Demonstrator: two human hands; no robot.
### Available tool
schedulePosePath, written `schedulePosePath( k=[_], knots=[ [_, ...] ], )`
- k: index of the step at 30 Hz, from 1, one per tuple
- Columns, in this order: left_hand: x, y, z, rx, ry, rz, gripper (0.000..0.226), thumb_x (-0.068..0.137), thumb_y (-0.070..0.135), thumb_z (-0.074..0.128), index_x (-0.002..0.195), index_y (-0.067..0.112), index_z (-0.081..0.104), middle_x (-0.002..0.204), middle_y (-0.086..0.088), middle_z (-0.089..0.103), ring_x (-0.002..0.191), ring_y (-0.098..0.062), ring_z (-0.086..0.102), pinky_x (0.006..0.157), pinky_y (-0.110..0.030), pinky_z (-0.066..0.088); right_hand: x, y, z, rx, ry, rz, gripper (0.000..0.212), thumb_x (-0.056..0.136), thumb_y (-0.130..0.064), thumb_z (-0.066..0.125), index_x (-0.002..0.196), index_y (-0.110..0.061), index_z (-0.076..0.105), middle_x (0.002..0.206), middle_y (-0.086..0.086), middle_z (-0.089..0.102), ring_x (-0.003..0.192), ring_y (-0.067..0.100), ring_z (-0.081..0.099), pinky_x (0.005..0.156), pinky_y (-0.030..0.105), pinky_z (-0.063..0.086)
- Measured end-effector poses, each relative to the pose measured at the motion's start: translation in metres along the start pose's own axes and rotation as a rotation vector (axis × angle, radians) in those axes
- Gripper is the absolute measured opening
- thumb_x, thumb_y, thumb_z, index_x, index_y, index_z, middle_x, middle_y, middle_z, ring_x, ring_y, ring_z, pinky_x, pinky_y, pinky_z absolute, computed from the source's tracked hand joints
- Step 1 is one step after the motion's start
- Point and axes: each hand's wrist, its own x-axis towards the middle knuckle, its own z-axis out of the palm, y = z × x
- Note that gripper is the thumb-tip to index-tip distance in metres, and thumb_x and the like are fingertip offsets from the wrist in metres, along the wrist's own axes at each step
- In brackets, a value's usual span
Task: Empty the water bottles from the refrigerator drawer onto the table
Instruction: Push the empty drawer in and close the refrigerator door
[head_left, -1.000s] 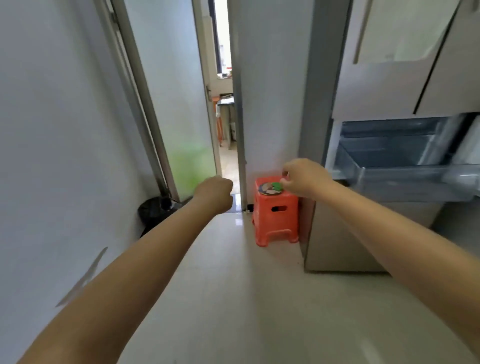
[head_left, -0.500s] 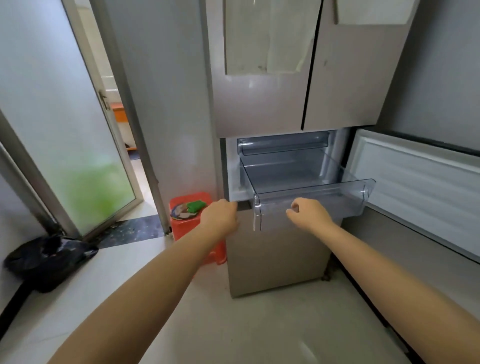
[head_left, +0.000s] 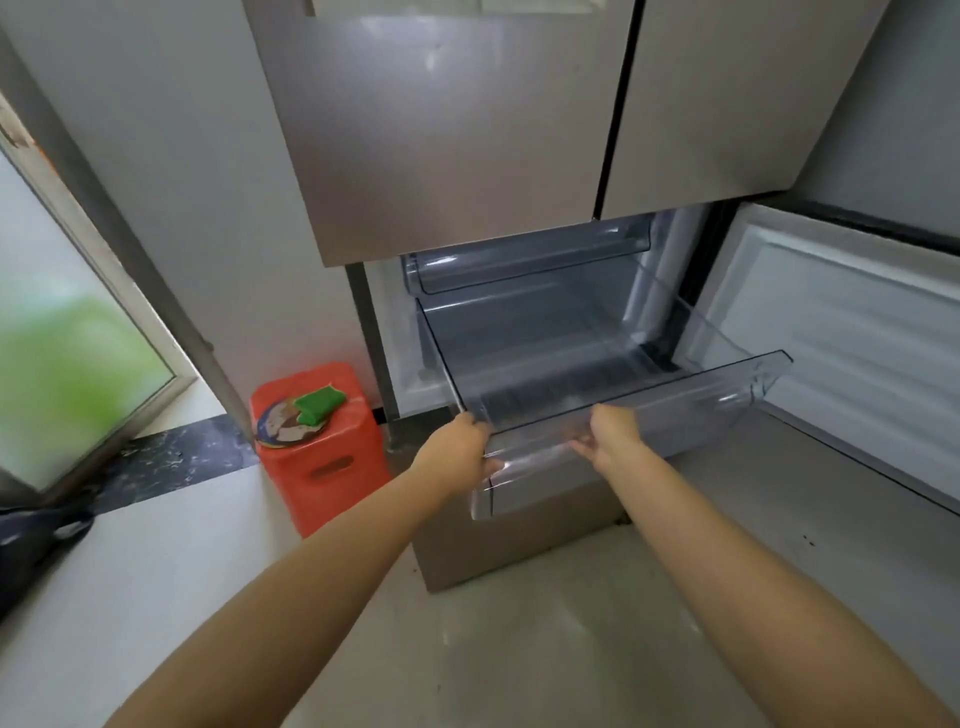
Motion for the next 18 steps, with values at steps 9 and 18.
schedulePosePath(
  k=[9,18],
  knots=[
    [0.062,-0.032,-0.023,-0.021,0.143,-0.092,0.041,0.096,0.027,0.050,0.128,0.002,0.049,0.127,-0.016,0.050,0.116,-0.030,0.052,0.093,-0.034,0.043,0.052,-0.035,0.054,-0.107,-0.063,-0.038,0.044,0.103,-0.016,0.031,0.141,0.005,0.029,0.118,0.032,0.056,0.103,0.040,0.064,0.090,0.041,0.052],
    [0.132,-0.049,-0.031,0.474,0.336,-0.002,0.047,0.030,0.013,0.089,0.072,0.001,0.074,0.087,-0.018,0.071,0.073,-0.032,0.070,0.064,-0.028,0.056,0.129,-0.079,0.113,-0.671,-0.180,-0.117,0.038,0.101,-0.017,0.032,0.127,0.007,0.047,0.062,0.011,0.048,0.053,0.018,0.049,0.058,0.031,0.050]
  ],
)
